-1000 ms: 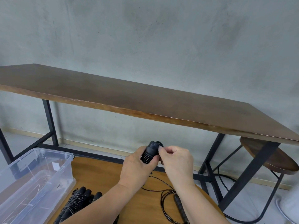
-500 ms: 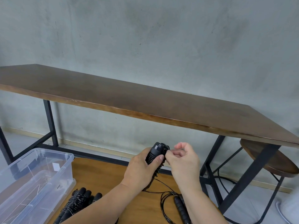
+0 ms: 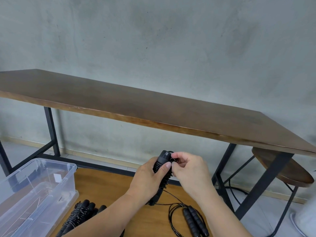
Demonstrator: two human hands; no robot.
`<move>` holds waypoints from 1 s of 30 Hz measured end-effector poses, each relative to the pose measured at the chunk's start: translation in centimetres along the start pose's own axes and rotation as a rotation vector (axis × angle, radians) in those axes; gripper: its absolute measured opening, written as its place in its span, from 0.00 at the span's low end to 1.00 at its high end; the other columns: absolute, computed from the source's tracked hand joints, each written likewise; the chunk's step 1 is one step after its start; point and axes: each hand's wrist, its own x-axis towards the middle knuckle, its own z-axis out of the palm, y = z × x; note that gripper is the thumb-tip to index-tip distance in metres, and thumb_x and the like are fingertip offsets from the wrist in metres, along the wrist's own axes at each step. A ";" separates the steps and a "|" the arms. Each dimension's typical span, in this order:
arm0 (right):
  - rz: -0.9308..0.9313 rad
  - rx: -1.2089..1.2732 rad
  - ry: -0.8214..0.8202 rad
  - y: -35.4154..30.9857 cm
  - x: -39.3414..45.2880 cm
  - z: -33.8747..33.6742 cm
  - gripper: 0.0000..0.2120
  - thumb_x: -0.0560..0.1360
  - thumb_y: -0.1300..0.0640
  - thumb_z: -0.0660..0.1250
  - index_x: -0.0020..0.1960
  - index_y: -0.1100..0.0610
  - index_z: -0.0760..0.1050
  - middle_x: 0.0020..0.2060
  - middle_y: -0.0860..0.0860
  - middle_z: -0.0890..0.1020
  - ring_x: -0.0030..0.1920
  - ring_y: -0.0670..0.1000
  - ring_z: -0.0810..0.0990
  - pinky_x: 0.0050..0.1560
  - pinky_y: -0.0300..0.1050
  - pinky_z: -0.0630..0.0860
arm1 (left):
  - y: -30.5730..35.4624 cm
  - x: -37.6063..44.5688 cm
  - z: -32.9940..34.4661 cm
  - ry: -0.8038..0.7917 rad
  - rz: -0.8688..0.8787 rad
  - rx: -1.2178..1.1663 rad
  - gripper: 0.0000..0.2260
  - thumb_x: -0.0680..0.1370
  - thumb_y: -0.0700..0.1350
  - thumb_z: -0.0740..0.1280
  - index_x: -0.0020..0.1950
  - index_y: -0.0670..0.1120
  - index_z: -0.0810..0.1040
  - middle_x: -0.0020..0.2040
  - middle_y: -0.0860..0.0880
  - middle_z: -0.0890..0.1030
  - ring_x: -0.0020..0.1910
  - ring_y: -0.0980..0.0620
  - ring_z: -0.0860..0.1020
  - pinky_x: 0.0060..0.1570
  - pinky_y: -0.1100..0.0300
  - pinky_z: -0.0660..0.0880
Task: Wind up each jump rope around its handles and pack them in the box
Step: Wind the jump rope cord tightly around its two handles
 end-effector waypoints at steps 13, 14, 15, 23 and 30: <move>-0.428 -0.692 0.091 -0.3 -0.2 0.8 0.05 0.78 0.55 0.68 0.49 0.48 0.82 0.53 0.47 0.78 0.43 0.49 0.79 0.41 0.44 0.79 | 0.7 -0.1 0.2 -0.018 -0.065 0.150 0.20 0.81 0.64 0.53 0.55 0.53 0.77 0.44 0.53 0.82 0.44 0.55 0.80 0.41 0.60 0.76; -0.523 -0.710 0.055 0.1 0.2 0.8 0.03 0.76 0.56 0.71 0.48 0.49 0.82 0.47 0.46 0.78 0.41 0.48 0.79 0.37 0.44 0.79 | 1.0 0.2 0.0 -0.030 -0.086 0.137 0.20 0.81 0.63 0.53 0.53 0.52 0.77 0.43 0.53 0.82 0.43 0.55 0.80 0.41 0.61 0.75; -0.628 -0.727 0.023 0.6 0.7 0.7 0.05 0.73 0.57 0.75 0.46 0.48 0.82 0.40 0.45 0.79 0.37 0.47 0.78 0.33 0.43 0.78 | 1.0 0.4 -0.3 -0.047 -0.111 0.125 0.20 0.82 0.62 0.53 0.51 0.51 0.77 0.43 0.52 0.82 0.42 0.55 0.79 0.40 0.61 0.74; -1.082 -0.753 -0.085 1.5 1.9 0.3 0.05 0.74 0.63 0.68 0.45 0.54 0.78 0.39 0.47 0.79 0.39 0.51 0.76 0.35 0.45 0.77 | 1.1 0.0 -0.9 -0.196 -0.342 -0.185 0.19 0.83 0.50 0.56 0.49 0.37 0.79 0.42 0.42 0.81 0.38 0.48 0.79 0.41 0.57 0.77; -1.158 -0.723 -0.120 0.0 2.2 1.3 0.05 0.74 0.63 0.67 0.44 0.54 0.78 0.39 0.47 0.79 0.38 0.50 0.75 0.36 0.42 0.77 | 1.0 -0.2 -1.5 -0.165 -0.436 -0.245 0.14 0.82 0.39 0.55 0.46 0.37 0.79 0.34 0.44 0.82 0.30 0.52 0.81 0.31 0.62 0.77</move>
